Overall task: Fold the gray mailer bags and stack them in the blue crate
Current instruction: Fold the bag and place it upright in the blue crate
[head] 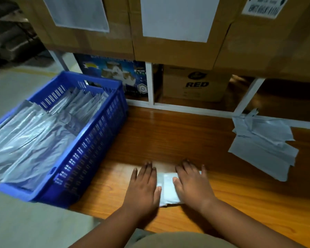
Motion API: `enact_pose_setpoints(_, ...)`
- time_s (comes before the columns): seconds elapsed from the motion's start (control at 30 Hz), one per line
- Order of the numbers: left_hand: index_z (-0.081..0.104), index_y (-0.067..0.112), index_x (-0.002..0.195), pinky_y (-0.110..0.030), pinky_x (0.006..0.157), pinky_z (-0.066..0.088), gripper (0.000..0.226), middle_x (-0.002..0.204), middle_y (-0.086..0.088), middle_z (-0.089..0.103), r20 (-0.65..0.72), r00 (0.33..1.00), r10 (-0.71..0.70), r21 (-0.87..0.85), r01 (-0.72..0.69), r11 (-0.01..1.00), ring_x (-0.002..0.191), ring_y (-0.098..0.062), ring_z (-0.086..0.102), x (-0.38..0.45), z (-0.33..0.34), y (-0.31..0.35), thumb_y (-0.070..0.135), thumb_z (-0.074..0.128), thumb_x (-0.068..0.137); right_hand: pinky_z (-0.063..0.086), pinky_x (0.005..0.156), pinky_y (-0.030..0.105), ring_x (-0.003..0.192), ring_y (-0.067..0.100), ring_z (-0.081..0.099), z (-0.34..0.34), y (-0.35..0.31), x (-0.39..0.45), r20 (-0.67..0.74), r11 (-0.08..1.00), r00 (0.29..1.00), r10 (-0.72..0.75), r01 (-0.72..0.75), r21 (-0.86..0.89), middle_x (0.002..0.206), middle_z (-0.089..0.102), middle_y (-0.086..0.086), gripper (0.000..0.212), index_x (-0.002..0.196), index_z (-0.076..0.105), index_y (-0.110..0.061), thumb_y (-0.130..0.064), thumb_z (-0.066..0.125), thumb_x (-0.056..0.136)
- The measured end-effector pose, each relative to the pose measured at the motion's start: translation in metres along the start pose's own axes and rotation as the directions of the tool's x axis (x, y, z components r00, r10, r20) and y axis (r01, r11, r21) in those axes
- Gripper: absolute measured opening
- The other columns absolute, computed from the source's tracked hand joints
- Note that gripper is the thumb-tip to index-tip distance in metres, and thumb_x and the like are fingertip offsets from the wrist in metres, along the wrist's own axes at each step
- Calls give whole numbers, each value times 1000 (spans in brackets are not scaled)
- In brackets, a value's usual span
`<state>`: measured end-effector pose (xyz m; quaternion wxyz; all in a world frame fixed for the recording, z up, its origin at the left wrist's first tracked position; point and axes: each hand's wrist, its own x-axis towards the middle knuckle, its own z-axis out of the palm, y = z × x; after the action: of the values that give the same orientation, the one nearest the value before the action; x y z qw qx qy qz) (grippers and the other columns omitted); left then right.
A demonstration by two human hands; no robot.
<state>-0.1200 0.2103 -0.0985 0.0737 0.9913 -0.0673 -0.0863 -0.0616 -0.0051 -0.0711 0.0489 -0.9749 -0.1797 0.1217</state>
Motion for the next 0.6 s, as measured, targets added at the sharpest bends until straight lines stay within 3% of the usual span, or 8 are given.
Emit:
enact_pose_setpoints(0.13,52,17,149,-47,120,35,74,159,-7,44,-109,993,45,-54,-51,997,147,-29,40,-25,-12,-16,65,54,93,24,124,54,147,26,33,-28,19,-7,162,980,969,-186,194,-37,159,36,0,89,163,30,-35,-85,37,89)
enact_pose_setpoints(0.2,50,29,140,-43,110,39,73,145,5,46,-70,996,-58,-58,54,997,137,-23,42,-19,-25,-14,71,60,81,35,115,50,138,26,38,-36,24,-3,226,960,942,-248,270,-71,150,41,0,98,161,33,-35,-89,50,81)
enact_pose_setpoints(0.27,40,36,146,-44,107,36,84,144,7,44,30,992,-124,-45,125,991,136,-23,39,-3,-38,-9,72,67,75,42,106,44,130,24,40,-41,23,7,265,958,927,-266,285,-36,141,44,-1,99,154,43,-35,-90,62,74)
enact_pose_setpoints(0.33,35,41,151,-47,105,33,89,146,6,45,138,981,-135,-37,141,989,137,-25,38,12,-50,-3,68,73,76,43,102,41,125,20,41,-47,19,18,290,951,909,-300,310,13,135,44,-4,92,144,49,-35,-83,75,70)
enact_pose_setpoints(0.4,48,43,142,-47,100,33,71,137,4,51,188,976,-110,-6,113,994,132,-25,40,21,-60,-3,64,75,80,44,98,39,120,17,44,-56,11,25,312,938,885,-345,341,69,129,46,-7,80,135,52,-35,-71,84,72)
enact_pose_setpoints(0.5,66,37,124,-43,95,37,40,126,3,53,134,986,-96,6,96,995,125,-24,42,27,-75,-12,58,71,90,47,90,38,113,19,53,-70,4,35,310,918,865,-395,389,83,125,54,-5,62,127,56,-31,-57,86,80)
enact_pose_setpoints(0.6,68,34,110,-41,96,46,26,116,10,60,51,994,-98,-66,101,993,116,-16,52,21,-104,-25,54,71,94,52,87,39,105,18,58,-93,2,46,285,908,864,-415,410,82,119,62,-6,44,120,58,-31,-48,83,88)
